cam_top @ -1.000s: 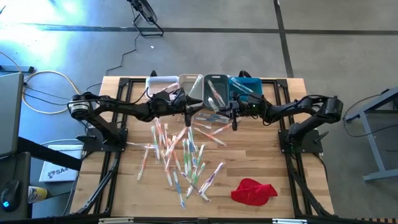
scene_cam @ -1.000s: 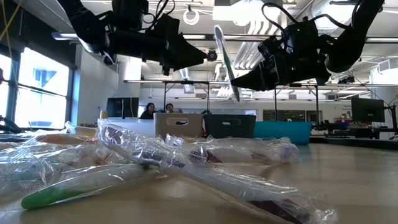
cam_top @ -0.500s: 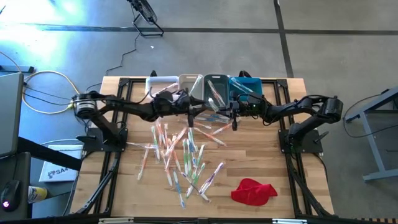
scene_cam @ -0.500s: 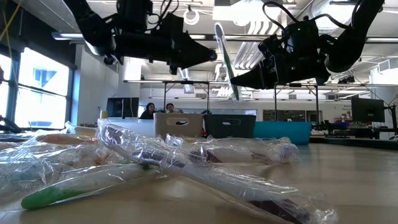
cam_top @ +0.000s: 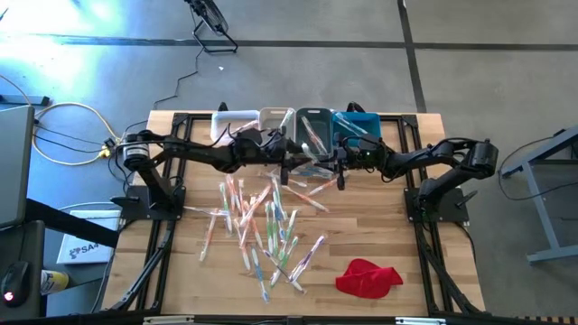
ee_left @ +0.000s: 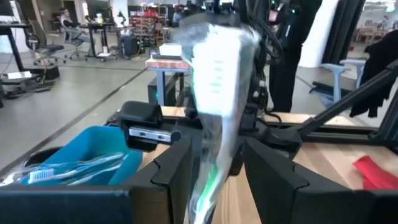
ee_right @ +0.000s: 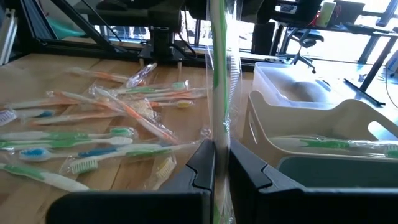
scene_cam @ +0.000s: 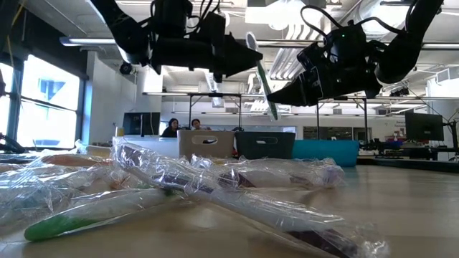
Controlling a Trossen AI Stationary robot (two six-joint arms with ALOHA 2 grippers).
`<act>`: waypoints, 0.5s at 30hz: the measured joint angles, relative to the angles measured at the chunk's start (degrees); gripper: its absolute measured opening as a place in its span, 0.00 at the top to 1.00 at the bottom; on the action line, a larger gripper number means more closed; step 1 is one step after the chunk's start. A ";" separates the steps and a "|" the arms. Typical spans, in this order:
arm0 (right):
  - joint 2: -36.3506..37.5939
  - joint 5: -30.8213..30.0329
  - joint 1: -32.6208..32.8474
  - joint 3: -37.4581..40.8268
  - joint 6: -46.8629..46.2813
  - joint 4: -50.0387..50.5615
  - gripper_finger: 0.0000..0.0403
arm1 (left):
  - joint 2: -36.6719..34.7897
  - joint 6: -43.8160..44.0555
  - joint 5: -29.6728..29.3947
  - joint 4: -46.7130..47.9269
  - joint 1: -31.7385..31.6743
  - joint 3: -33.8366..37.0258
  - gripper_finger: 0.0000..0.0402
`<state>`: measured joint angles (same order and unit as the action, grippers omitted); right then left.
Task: Pick & Place Toothbrushes
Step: Put the green toothbrush into the gray bin
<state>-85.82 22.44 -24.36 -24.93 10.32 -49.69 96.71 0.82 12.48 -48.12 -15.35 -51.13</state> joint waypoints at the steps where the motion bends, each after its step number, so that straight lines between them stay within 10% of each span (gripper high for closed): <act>1: 0.00 0.00 0.00 0.00 -0.02 0.00 0.96 | 0.00 -0.16 0.00 0.33 0.00 0.00 0.65; 15: 0.00 -1.44 0.00 0.00 -0.02 0.19 0.96 | 0.00 -0.38 -0.13 1.90 0.00 0.00 0.86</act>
<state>-85.82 20.99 -24.36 -24.93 10.30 -49.50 96.71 0.44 12.34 -46.22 -15.35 -51.13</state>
